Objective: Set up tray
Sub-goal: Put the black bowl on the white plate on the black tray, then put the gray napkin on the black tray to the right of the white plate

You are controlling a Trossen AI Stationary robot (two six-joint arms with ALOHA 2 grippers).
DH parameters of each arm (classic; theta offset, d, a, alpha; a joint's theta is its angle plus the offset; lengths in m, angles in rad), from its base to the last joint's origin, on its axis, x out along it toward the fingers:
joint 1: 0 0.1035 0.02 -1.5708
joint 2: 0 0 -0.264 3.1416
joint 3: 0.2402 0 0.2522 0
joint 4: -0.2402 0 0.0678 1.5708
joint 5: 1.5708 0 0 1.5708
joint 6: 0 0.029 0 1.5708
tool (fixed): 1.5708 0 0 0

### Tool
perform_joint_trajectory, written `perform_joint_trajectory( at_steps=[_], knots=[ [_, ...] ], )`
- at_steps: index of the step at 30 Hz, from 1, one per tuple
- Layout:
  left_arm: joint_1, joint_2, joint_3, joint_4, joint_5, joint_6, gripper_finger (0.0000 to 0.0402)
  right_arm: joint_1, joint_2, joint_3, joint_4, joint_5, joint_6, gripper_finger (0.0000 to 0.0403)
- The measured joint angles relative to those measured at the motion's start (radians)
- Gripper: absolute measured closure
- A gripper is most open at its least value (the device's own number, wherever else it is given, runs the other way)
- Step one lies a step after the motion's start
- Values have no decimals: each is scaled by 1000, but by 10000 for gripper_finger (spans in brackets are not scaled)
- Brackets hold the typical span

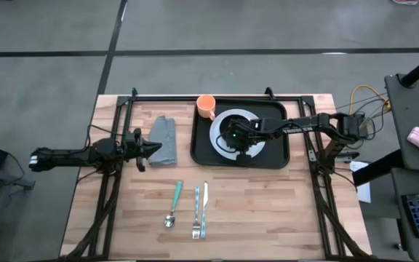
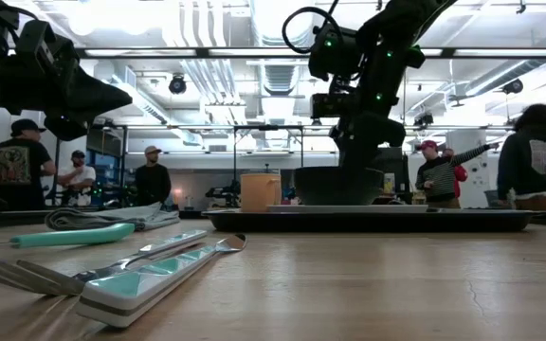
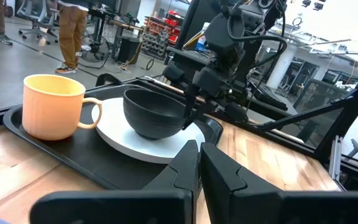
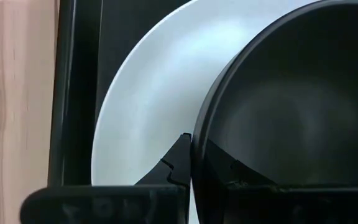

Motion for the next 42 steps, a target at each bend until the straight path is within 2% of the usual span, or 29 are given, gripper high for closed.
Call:
perform_joint_trajectory(
  at_steps=[11,16,20,26,36,42],
  knots=[
    [0,0,0,0,0,0,402,0,1,9,-1,-1,0,394],
    [0,0,0,0,0,0,402,1,1,9,-1,-1,14,377],
    [0,0,0,0,0,0,401,1,1,9,-1,-1,32,343],
    [0,0,0,0,0,0,402,1,-1,37,-3,0,68,269],
    [0,0,0,0,0,0,402,3,-4,162,-57,4,93,163],
    [0,0,0,0,0,0,402,2,-16,261,-169,29,279,135]
  ],
)
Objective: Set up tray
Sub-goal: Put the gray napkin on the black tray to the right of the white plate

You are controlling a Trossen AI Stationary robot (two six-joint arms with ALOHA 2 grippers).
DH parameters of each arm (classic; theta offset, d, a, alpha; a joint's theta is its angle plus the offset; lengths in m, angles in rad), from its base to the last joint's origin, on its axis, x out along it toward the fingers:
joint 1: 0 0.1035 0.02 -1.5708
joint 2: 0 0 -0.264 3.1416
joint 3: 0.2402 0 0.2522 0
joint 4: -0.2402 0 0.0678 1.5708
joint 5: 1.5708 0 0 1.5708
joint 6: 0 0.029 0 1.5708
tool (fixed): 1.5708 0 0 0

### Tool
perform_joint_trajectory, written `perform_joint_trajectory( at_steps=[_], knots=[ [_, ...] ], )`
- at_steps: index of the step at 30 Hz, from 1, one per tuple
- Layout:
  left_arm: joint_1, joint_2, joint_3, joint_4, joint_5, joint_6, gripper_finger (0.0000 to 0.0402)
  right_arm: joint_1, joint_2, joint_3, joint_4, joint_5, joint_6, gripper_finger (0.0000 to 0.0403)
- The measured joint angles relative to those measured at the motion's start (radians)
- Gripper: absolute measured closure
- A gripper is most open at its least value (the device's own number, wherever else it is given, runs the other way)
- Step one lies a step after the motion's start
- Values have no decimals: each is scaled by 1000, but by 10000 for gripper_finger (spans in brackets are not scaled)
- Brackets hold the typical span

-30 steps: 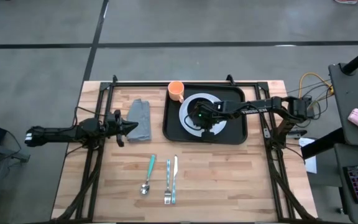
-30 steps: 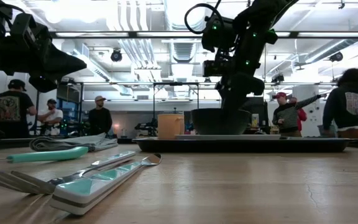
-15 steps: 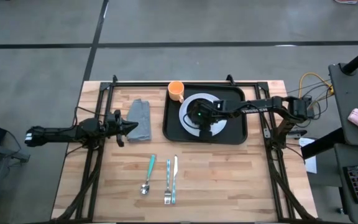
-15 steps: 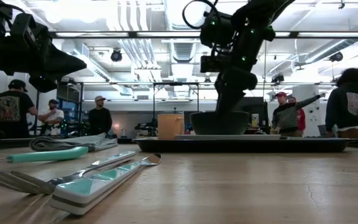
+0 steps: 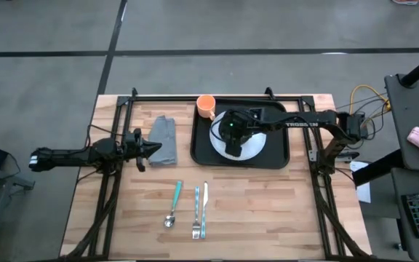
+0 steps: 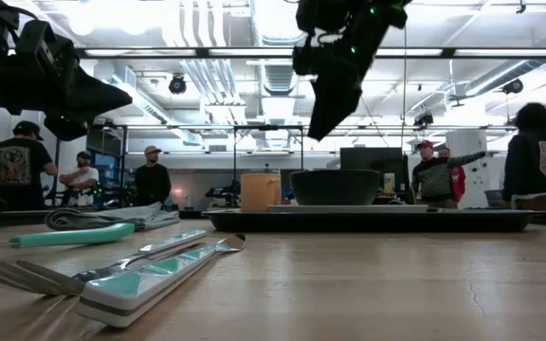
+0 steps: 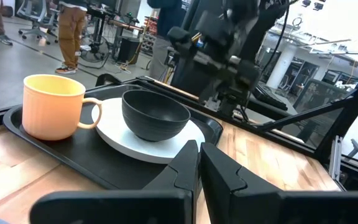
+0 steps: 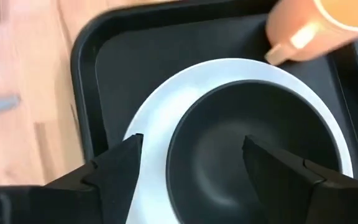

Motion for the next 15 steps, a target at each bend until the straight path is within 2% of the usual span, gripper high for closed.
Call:
perform_joint_trajectory(
  at_steps=[6,10,15],
  knots=[
    [0,0,0,0,0,0,402,39,-82,30,-22,-34,115,141],
    [0,0,0,0,0,0,402,107,-136,21,13,-37,102,150],
    [0,0,0,0,0,0,402,213,-133,19,109,-52,25,156]
  ],
)
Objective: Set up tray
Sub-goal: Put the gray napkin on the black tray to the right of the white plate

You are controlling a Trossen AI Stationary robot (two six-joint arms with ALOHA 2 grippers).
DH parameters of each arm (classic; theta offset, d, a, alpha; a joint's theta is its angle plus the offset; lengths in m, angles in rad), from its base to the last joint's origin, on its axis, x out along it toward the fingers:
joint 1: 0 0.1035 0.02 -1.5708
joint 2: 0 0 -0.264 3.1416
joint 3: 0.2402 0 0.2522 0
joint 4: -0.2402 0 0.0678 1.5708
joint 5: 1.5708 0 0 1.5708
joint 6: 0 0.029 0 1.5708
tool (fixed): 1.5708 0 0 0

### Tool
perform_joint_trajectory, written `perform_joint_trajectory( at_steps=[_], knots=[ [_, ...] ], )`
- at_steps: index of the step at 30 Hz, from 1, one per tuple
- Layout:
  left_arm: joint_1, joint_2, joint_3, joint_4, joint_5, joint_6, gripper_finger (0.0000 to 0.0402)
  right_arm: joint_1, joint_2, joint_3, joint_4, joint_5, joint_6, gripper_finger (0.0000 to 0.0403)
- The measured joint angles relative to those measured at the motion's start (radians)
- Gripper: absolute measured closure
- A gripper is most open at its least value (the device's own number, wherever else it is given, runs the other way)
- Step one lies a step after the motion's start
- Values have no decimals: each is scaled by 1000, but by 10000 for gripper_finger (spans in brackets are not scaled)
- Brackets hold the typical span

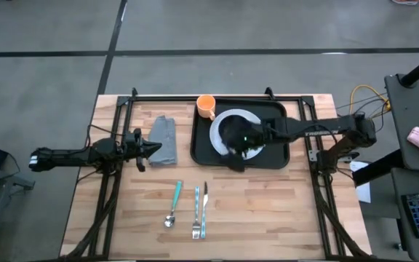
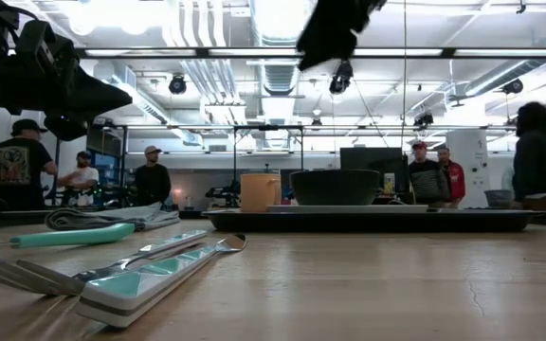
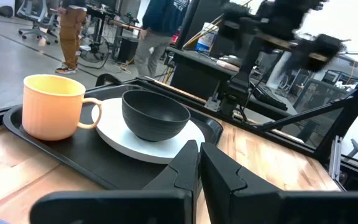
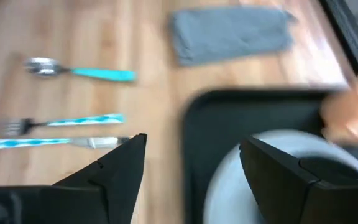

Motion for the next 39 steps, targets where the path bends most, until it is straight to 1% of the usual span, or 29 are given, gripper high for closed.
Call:
perform_joint_trajectory(
  at_steps=[3,5,9,12,15,18,20,22,25,27,29,32,34,38,39],
  knots=[
    [0,0,0,1,0,0,402,55,23,0,62,-2,-20,156],
    [0,0,0,1,0,0,402,78,38,0,82,28,-2,157],
    [0,18,1,-3,13,0,401,93,52,5,75,127,98,164],
    [0,57,14,-24,58,-1,393,93,43,2,62,131,182,171],
    [0,112,64,-17,91,0,358,93,25,1,23,131,251,175],
    [0,186,127,-48,92,0,302,93,7,1,-37,138,273,177],
    [0,254,181,-122,93,5,266,96,-3,1,-89,159,282,177],
    [-1,331,250,-212,95,5,238,96,-16,-3,-111,181,288,177],
    [0,448,358,-343,96,6,217,98,-63,-31,-81,194,262,179],
    [0,516,430,-384,96,11,213,101,-121,-73,-65,216,251,190],
    [0,574,485,-407,97,44,213,101,-206,-135,-44,235,253,211],
    [0,640,548,-430,90,101,216,102,-396,-261,38,238,262,258],
    [2,661,579,-435,85,120,218,102,-523,-365,113,232,270,293],
    [3,703,614,-473,79,140,219,102,-742,-593,250,126,268,359],
    [4,709,618,-486,79,141,219,102,-791,-645,275,116,273,373]
  ],
)
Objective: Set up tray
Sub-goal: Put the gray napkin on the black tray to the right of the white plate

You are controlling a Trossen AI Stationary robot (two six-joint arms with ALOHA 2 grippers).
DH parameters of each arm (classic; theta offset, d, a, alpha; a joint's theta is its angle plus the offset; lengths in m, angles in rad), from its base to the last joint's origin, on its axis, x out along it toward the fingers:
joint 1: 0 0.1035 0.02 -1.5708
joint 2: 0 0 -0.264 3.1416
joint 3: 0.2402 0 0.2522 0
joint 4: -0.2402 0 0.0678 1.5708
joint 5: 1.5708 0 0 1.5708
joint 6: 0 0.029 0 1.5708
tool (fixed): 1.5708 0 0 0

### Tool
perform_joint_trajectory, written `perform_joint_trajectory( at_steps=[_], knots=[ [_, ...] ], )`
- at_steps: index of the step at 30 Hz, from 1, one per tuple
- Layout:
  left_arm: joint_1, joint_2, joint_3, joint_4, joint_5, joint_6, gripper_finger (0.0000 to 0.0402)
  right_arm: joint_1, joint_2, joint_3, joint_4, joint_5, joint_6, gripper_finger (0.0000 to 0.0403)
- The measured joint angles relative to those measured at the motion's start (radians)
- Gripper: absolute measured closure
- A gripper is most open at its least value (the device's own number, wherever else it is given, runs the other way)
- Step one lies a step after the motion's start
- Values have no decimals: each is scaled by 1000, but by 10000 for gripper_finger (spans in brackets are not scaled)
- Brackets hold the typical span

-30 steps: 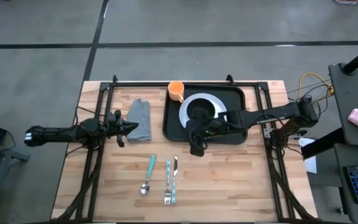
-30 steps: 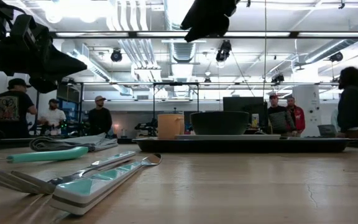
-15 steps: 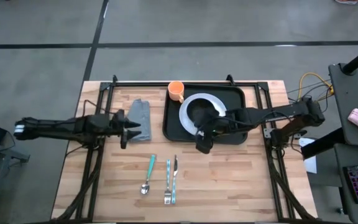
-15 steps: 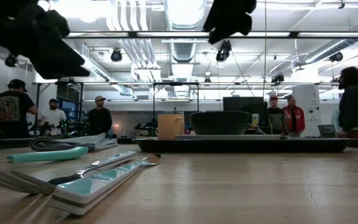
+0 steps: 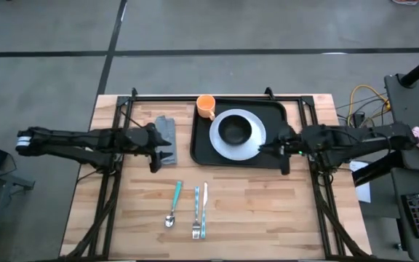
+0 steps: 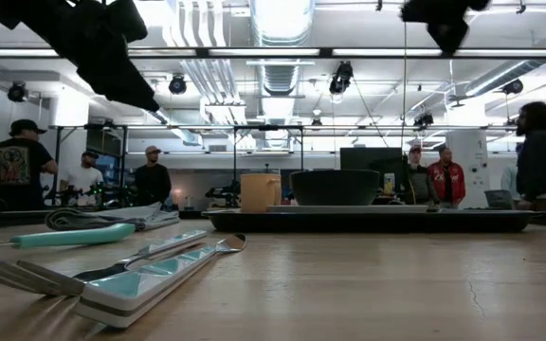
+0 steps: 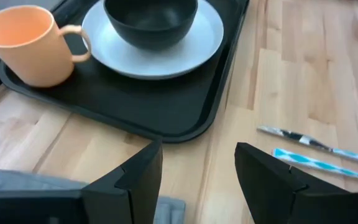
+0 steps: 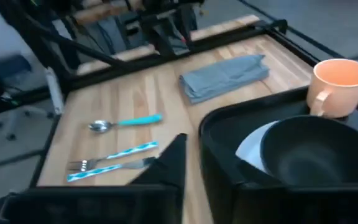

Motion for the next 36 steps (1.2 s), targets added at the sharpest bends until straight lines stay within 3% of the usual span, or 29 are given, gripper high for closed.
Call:
perform_joint_trajectory(
  at_steps=[8,18,25,36],
  knots=[
    [2,25,11,-29,0,-23,219,0,-332,-323,229,-13,30,394],
    [2,125,11,-187,3,-74,220,-1,-667,-513,222,-8,33,394],
    [2,233,11,-295,7,-65,220,-1,-759,-559,220,0,35,394],
    [1,452,11,-270,31,102,220,-1,-752,-538,162,21,33,394]
  ],
)
